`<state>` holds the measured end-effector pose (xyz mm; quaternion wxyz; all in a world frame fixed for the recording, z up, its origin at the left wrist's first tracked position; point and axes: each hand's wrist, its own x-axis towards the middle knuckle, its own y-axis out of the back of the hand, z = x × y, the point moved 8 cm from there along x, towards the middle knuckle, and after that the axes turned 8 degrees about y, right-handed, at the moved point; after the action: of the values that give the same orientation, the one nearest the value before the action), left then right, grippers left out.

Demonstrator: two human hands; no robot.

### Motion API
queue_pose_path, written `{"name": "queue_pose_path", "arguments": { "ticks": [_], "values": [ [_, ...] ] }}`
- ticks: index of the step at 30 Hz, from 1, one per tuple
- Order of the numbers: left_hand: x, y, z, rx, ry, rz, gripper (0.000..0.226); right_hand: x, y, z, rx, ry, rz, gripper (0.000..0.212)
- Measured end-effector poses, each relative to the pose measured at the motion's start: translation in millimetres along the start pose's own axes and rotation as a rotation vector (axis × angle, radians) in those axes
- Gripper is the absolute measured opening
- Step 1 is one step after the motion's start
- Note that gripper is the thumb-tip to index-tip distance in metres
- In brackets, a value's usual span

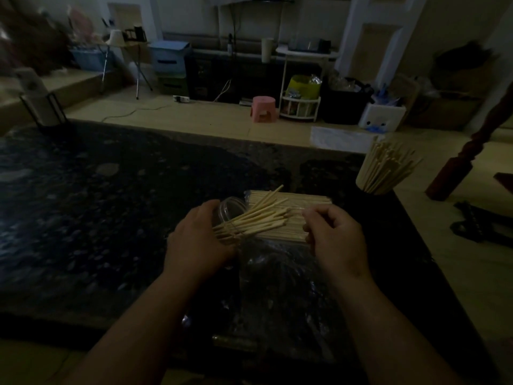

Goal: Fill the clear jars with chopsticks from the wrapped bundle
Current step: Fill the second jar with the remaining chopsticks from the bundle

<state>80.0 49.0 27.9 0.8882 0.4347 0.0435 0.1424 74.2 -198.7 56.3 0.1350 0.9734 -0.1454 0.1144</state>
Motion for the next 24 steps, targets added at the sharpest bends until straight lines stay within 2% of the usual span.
{"name": "queue_pose_path", "arguments": {
  "ticks": [7,12,16,18,21,24],
  "values": [
    [-0.3,8.6,-1.9,-0.044,0.047,0.016,0.091,-14.9,-28.1,14.5,-0.086,-0.144,-0.404,0.029],
    [1.1,7.9,-1.1,-0.03,0.073,0.011,0.097,-23.5,-38.3,20.9,-0.472,0.041,-0.56,0.025],
    [1.2,10.9,-2.8,-0.028,0.088,0.025,0.098,-37.9,-58.0,41.3,-0.688,0.173,-0.76,0.028],
    [1.7,13.0,-3.7,-0.027,0.091,0.031,0.098,-44.5,-66.7,52.0,-0.703,0.235,-0.773,0.04],
    [4.0,16.3,-6.1,-0.02,0.106,0.042,0.1,-49.6,-71.1,76.4,-0.747,0.177,-0.763,0.059],
    [6.2,17.6,-6.7,-0.031,0.096,0.05,0.1,-42.9,-70.6,92.6,-0.816,0.117,-0.703,0.062]
  ]
}}
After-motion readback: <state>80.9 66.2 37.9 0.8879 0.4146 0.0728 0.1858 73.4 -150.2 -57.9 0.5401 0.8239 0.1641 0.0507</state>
